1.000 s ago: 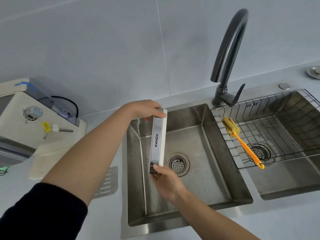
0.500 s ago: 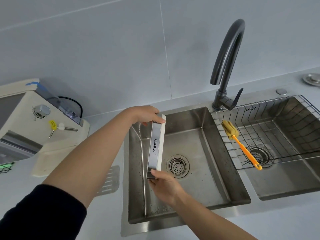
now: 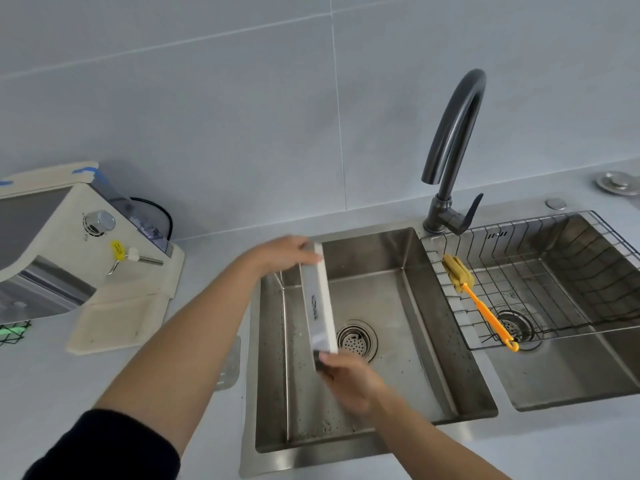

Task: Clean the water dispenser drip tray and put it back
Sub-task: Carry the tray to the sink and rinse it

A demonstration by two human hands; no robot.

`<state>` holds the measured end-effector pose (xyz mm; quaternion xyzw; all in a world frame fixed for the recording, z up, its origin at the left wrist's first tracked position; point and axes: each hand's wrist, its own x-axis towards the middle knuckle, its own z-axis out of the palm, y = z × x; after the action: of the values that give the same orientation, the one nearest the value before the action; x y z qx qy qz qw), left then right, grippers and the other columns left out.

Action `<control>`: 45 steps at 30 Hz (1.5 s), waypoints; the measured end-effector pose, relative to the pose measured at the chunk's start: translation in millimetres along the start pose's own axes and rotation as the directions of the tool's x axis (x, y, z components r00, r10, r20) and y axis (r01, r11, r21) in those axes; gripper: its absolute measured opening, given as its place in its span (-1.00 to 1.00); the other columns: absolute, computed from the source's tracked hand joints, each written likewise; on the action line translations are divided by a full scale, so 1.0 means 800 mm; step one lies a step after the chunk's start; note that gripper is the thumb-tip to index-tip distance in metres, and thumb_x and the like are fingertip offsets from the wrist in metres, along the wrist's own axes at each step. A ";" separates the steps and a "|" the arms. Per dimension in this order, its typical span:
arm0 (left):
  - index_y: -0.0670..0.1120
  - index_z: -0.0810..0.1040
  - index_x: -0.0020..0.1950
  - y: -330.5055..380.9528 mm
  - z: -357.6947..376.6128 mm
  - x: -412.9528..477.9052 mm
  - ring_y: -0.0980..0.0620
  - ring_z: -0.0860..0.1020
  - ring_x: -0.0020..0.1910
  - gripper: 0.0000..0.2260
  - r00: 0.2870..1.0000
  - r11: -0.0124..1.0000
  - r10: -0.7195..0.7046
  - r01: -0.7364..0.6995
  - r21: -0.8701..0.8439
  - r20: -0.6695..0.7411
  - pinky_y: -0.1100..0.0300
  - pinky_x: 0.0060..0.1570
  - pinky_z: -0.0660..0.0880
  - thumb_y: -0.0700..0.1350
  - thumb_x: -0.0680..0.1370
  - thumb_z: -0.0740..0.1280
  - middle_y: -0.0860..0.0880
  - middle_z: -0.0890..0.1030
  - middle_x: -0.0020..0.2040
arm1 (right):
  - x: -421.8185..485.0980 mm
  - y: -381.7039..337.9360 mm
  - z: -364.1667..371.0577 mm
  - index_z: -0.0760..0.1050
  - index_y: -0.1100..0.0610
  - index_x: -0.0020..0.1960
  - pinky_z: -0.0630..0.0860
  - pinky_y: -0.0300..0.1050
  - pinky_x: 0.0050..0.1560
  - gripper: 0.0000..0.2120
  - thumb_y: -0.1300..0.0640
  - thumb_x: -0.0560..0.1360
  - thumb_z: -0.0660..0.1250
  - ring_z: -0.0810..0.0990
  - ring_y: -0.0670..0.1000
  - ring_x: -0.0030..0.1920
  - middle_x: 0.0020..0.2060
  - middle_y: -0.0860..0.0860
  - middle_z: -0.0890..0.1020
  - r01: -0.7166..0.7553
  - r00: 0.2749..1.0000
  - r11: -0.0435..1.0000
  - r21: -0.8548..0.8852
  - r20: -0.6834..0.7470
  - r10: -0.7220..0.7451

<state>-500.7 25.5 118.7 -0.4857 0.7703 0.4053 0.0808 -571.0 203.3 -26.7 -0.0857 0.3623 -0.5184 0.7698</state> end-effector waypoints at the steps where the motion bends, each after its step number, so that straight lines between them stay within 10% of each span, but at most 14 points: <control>1: -0.15 0.27 0.42 -0.015 0.013 -0.002 -0.10 0.36 0.35 -0.48 0.997 0.997 -0.060 0.058 0.057 0.040 0.02 0.34 0.31 0.05 0.53 0.23 -0.13 0.35 0.42 | -0.002 0.012 -0.006 0.61 0.25 -0.29 0.48 -0.31 -0.18 -0.59 0.22 -0.11 0.62 0.57 -0.05 -0.33 -0.40 0.03 0.63 -0.063 0.998 0.997 -0.036 -0.007 0.063; 12: -0.09 0.44 0.29 -0.069 0.028 -0.024 -0.04 0.48 0.13 -0.65 0.997 0.971 -0.077 0.071 -0.230 -0.019 0.07 0.15 0.40 -0.04 0.53 0.27 -0.05 0.54 0.17 | -0.022 -0.051 -0.032 0.45 0.23 0.10 0.48 -0.30 -0.25 -0.41 0.33 0.07 0.42 0.56 0.00 -0.11 -0.09 0.06 0.61 0.009 0.987 0.906 -0.423 -0.143 -0.077; 18: -0.08 0.57 -0.11 -0.088 0.058 -0.037 -0.01 0.56 -0.15 -0.88 0.976 0.818 -0.143 0.022 -0.574 -0.167 0.17 -0.10 0.57 -0.04 0.51 0.31 -0.11 0.60 -0.06 | -0.046 -0.083 -0.041 0.24 0.01 0.32 0.59 -0.05 0.03 -0.14 0.36 0.09 0.45 0.49 0.03 0.18 0.16 0.03 0.50 0.133 0.948 0.688 -0.714 -0.111 -0.298; 28: -0.14 0.50 0.16 -0.098 0.089 -0.046 -0.14 0.60 0.01 -0.67 0.972 0.620 -0.196 0.020 -0.785 -0.130 -0.02 -0.08 0.57 0.06 0.54 0.21 -0.15 0.62 0.05 | -0.078 -0.124 0.002 0.13 -0.08 0.35 0.56 -0.19 0.10 -0.10 0.26 0.15 0.50 0.43 -0.10 0.26 0.21 -0.03 0.39 0.298 0.853 0.242 -0.923 0.144 -0.502; 34: -0.05 0.51 0.16 -0.085 0.108 -0.040 -0.11 0.59 0.04 -0.70 0.982 0.393 -0.185 0.034 -0.919 -0.043 0.03 -0.13 0.55 0.07 0.57 0.13 -0.10 0.62 0.06 | -0.091 -0.128 0.007 0.08 -0.16 0.33 0.55 -0.26 0.10 -0.08 0.25 0.17 0.52 0.40 -0.12 0.27 0.22 -0.03 0.36 0.277 0.847 0.201 -0.940 0.141 -0.512; 45: -0.04 0.51 -0.04 -0.030 0.146 -0.010 -0.04 0.58 -0.10 -0.83 0.950 0.313 -0.277 -0.054 -0.948 -0.145 0.06 -0.16 0.51 -0.01 0.57 0.17 -0.06 0.61 -0.08 | -0.107 -0.190 -0.040 0.03 -0.16 0.33 0.32 -0.49 0.27 -0.07 0.33 0.23 0.51 0.22 -0.47 0.25 0.22 -0.16 0.32 0.144 0.921 0.111 -0.983 0.093 -0.377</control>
<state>-508.5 108.1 32.9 -0.5460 0.3560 0.6968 -0.2993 -720.6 216.5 67.6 -0.5754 0.6560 -0.2939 0.3900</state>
